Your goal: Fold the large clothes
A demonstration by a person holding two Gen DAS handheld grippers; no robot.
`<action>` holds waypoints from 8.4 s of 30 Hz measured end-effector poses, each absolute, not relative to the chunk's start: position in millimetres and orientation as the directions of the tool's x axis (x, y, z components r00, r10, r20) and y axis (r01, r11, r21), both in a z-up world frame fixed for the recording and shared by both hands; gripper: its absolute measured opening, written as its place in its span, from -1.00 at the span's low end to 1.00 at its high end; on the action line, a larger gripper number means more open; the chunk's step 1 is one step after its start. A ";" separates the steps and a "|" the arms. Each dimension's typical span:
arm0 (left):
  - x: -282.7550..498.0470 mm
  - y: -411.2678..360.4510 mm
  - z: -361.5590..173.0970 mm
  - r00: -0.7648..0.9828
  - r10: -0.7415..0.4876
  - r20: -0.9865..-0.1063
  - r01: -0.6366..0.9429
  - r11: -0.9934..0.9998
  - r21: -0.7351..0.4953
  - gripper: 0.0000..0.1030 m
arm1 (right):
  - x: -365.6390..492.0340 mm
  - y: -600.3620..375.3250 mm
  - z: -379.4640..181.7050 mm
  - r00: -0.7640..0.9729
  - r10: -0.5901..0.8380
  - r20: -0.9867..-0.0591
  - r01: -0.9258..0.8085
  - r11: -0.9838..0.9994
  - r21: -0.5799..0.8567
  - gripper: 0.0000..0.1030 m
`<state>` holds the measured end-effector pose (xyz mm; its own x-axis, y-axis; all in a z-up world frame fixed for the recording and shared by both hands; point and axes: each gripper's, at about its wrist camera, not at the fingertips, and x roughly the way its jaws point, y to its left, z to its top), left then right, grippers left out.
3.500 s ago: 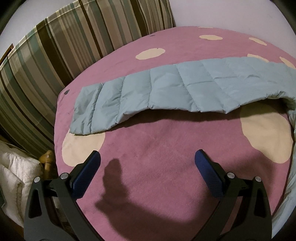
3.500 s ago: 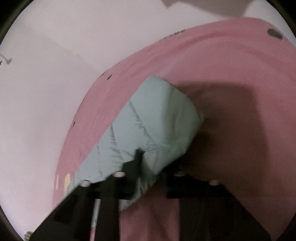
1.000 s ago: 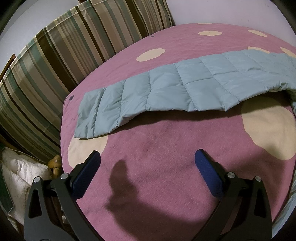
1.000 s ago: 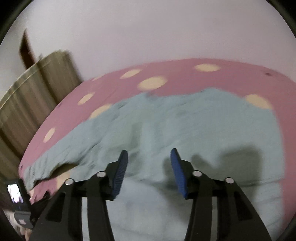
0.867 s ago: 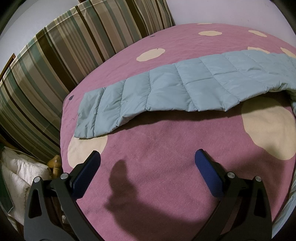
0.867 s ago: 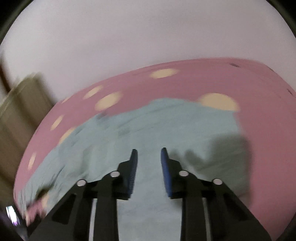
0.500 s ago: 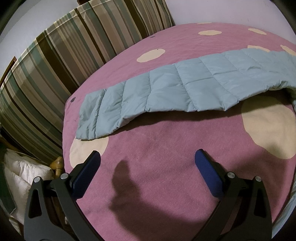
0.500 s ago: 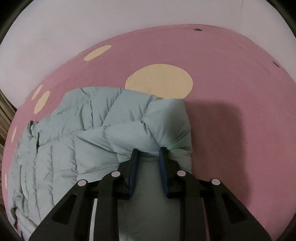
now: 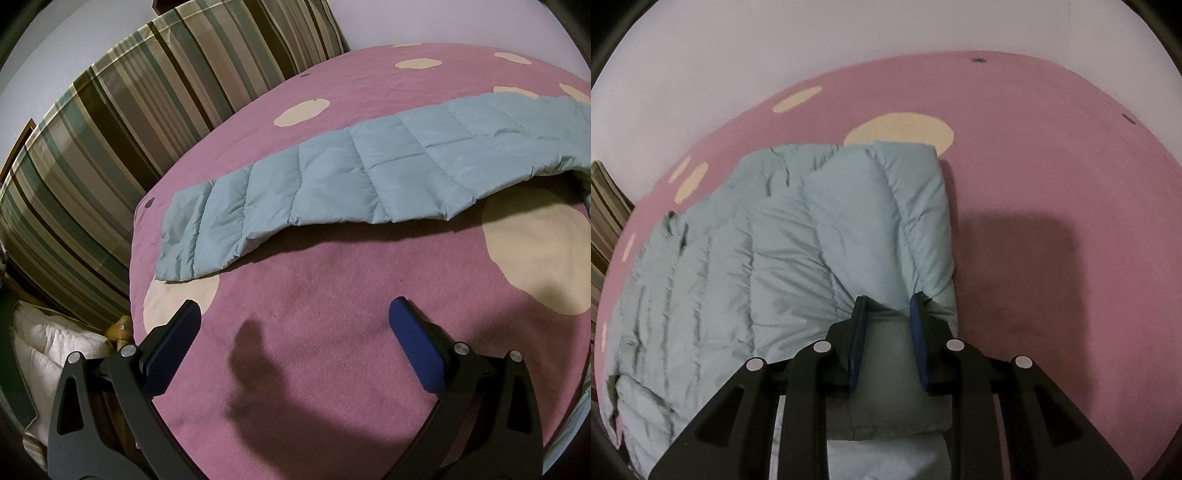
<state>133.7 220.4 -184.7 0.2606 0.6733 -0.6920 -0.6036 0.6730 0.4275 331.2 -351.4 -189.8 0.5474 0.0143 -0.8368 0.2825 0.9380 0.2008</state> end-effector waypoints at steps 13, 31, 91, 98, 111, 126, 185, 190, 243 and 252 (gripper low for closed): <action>137.2 218.4 -187.7 0.263 0.668 -0.696 -0.605 0.676 0.421 0.96 | 212.5 -399.6 -177.4 0.451 -0.378 -0.809 0.455 0.877 -0.156 0.18; 130.4 226.5 -180.9 0.313 0.603 -0.734 -0.585 0.731 0.351 0.96 | 183.0 -418.1 -201.4 0.416 -0.414 -0.810 0.544 0.827 -0.143 0.67; 146.2 352.4 -99.5 0.779 -0.119 -0.615 -0.257 0.834 -0.487 -0.69 | 185.0 -417.1 -199.2 0.393 -0.454 -0.800 0.564 0.806 -0.180 0.74; 209.5 226.1 -59.9 0.761 -0.307 -0.572 -0.002 0.880 -0.476 -0.70 | 182.7 -421.3 -199.6 0.405 -0.425 -0.810 0.571 0.809 -0.139 0.74; 296.6 -25.4 -71.4 0.563 -0.508 -0.652 0.325 0.861 -0.390 -0.80 | 181.6 -424.8 -201.0 0.418 -0.390 -0.820 0.578 0.811 -0.091 0.74; 255.5 -19.7 -107.5 0.553 -0.425 -0.717 0.249 0.905 -0.344 -0.76 | 182.5 -426.8 -201.0 0.425 -0.379 -0.822 0.578 0.813 -0.076 0.74; 189.2 274.3 -183.6 0.506 0.317 -0.802 -0.454 0.889 0.066 0.26 | 313.7 -100.1 -133.3 0.598 0.180 -0.781 -0.058 0.982 0.181 -0.97; 190.6 272.6 -182.7 0.500 0.328 -0.802 -0.455 0.887 0.080 0.26 | 302.6 -165.9 -109.2 0.667 0.030 -0.745 0.054 0.995 0.089 -0.97; 321.8 36.2 -137.3 0.615 0.042 -0.788 -0.010 0.999 0.046 0.23 | 311.2 -244.5 -156.1 0.596 0.020 -0.803 0.125 0.985 0.118 -0.92; 354.3 5.6 -170.7 0.543 0.015 -0.840 0.074 0.995 0.065 0.23 | 329.3 -208.9 -187.2 0.520 0.076 -0.851 0.003 0.996 0.091 -0.08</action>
<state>354.3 5.6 -170.7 0.5426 0.0146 -0.8399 0.0741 0.9951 0.0652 329.3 -208.9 -187.2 0.5204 0.0760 -0.8505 0.0034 0.9958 0.0910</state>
